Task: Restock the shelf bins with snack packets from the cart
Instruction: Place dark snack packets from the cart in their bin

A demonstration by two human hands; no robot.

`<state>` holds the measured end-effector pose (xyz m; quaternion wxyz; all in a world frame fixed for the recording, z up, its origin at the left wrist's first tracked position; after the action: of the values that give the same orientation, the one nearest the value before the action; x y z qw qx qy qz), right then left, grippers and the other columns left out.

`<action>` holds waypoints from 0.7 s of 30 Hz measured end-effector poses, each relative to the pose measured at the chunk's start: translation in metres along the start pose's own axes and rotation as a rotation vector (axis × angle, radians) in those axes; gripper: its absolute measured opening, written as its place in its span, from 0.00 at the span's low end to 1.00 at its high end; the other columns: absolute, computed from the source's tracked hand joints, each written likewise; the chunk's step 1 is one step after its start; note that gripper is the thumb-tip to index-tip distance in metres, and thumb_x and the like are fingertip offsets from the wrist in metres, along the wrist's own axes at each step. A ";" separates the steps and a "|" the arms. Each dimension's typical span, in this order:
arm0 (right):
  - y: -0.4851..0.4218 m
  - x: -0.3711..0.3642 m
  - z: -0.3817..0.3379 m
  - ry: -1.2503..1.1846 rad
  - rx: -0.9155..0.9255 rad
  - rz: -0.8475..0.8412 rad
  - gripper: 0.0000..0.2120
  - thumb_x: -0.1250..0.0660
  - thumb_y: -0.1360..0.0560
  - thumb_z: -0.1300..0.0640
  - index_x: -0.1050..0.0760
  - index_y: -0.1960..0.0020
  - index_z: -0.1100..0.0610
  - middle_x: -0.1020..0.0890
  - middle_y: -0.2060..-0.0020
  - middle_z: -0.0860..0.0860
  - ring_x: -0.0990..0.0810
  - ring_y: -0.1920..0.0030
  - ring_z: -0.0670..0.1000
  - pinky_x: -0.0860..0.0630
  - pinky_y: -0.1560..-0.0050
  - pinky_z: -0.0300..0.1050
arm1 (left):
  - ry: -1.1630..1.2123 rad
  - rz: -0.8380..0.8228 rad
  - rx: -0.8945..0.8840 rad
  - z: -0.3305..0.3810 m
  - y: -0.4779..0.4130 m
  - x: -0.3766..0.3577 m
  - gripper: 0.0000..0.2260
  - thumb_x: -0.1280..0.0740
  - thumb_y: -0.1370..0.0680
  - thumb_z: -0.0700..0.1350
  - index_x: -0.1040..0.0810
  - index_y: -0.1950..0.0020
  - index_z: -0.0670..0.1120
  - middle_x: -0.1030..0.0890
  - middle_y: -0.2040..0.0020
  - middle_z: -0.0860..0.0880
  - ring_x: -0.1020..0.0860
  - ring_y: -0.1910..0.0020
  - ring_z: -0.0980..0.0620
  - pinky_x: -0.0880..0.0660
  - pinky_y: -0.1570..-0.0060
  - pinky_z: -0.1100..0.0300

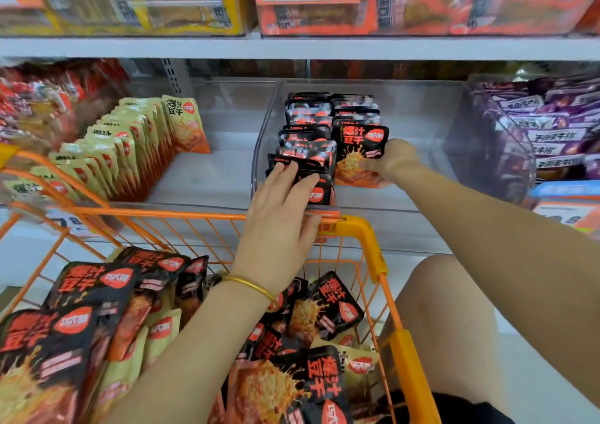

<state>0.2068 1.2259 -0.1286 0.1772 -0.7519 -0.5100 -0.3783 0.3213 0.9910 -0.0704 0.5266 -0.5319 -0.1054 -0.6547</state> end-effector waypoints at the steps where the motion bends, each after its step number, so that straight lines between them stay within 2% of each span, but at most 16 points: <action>1: -0.002 -0.001 -0.001 0.010 -0.002 0.015 0.14 0.28 0.28 0.52 0.28 0.63 0.60 0.17 0.58 0.61 0.19 0.66 0.56 0.21 0.52 0.52 | 0.006 -0.002 0.005 -0.001 0.000 -0.001 0.23 0.36 0.23 0.43 0.35 0.28 0.48 0.39 0.26 0.46 0.46 0.25 0.48 0.45 0.27 0.49; 4: -0.003 -0.002 -0.004 0.041 0.000 0.066 0.19 0.28 0.28 0.51 0.35 0.66 0.57 0.17 0.56 0.59 0.18 0.54 0.59 0.21 0.50 0.50 | 0.000 -0.001 0.003 -0.001 -0.001 -0.001 0.24 0.35 0.23 0.42 0.35 0.28 0.48 0.39 0.26 0.47 0.47 0.25 0.49 0.46 0.27 0.50; 8: 0.000 -0.002 0.003 -0.097 -0.086 0.056 0.21 0.25 0.31 0.52 0.37 0.62 0.58 0.18 0.54 0.61 0.17 0.53 0.59 0.21 0.50 0.54 | 0.000 -0.001 -0.002 -0.001 0.000 -0.001 0.24 0.35 0.23 0.42 0.35 0.28 0.49 0.40 0.25 0.47 0.48 0.25 0.49 0.47 0.27 0.53; 10: 0.004 -0.001 0.005 -0.147 -0.124 0.035 0.23 0.23 0.33 0.51 0.36 0.55 0.60 0.18 0.53 0.61 0.17 0.53 0.60 0.20 0.51 0.54 | -0.003 -0.003 0.003 -0.001 0.000 0.001 0.24 0.35 0.23 0.42 0.35 0.28 0.49 0.39 0.26 0.47 0.47 0.25 0.49 0.46 0.27 0.52; 13: 0.013 0.006 0.004 -0.126 -0.125 0.015 0.25 0.24 0.32 0.54 0.38 0.50 0.61 0.18 0.55 0.62 0.17 0.55 0.59 0.20 0.52 0.54 | -0.011 0.048 -0.003 0.003 0.000 0.015 0.22 0.34 0.24 0.43 0.31 0.30 0.48 0.33 0.29 0.46 0.39 0.28 0.46 0.40 0.31 0.49; 16: 0.036 0.036 -0.023 -0.026 0.046 0.114 0.18 0.26 0.29 0.56 0.36 0.55 0.60 0.20 0.61 0.61 0.18 0.67 0.51 0.21 0.58 0.54 | -0.037 0.127 -0.007 0.013 -0.002 0.042 0.16 0.36 0.25 0.45 0.25 0.38 0.48 0.25 0.42 0.49 0.29 0.42 0.47 0.32 0.41 0.52; 18: 0.071 0.055 -0.058 0.069 0.235 0.173 0.14 0.27 0.28 0.56 0.32 0.62 0.59 0.18 0.62 0.63 0.18 0.67 0.52 0.20 0.57 0.53 | 0.047 0.056 0.029 0.012 -0.002 0.047 0.09 0.35 0.25 0.44 0.23 0.45 0.48 0.22 0.52 0.52 0.26 0.52 0.51 0.28 0.49 0.55; 19: 0.094 0.057 -0.075 0.078 0.322 0.131 0.13 0.29 0.28 0.58 0.30 0.65 0.59 0.18 0.64 0.63 0.17 0.65 0.55 0.19 0.58 0.53 | 0.086 -0.007 0.053 0.009 -0.001 0.045 0.06 0.35 0.24 0.44 0.22 0.48 0.49 0.23 0.57 0.54 0.25 0.57 0.53 0.26 0.52 0.55; 21: 0.147 0.041 -0.100 0.078 0.450 -0.094 0.11 0.31 0.26 0.59 0.25 0.67 0.59 0.18 0.69 0.58 0.18 0.68 0.53 0.19 0.63 0.43 | 0.072 -0.125 0.101 0.003 0.006 0.037 0.03 0.35 0.24 0.44 0.22 0.54 0.50 0.24 0.63 0.58 0.26 0.62 0.55 0.25 0.57 0.56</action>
<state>0.3080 1.1252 -0.0150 0.3420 -0.6536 -0.6089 -0.2918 0.3320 0.9690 -0.0422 0.5142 -0.4732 -0.1523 -0.6989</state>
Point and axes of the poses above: each hand's wrist, its own y-axis away from the middle knuckle, its own x-axis out of the back of the hand, z = x × y, the point moved 10 cm from there along -y, towards the middle knuckle
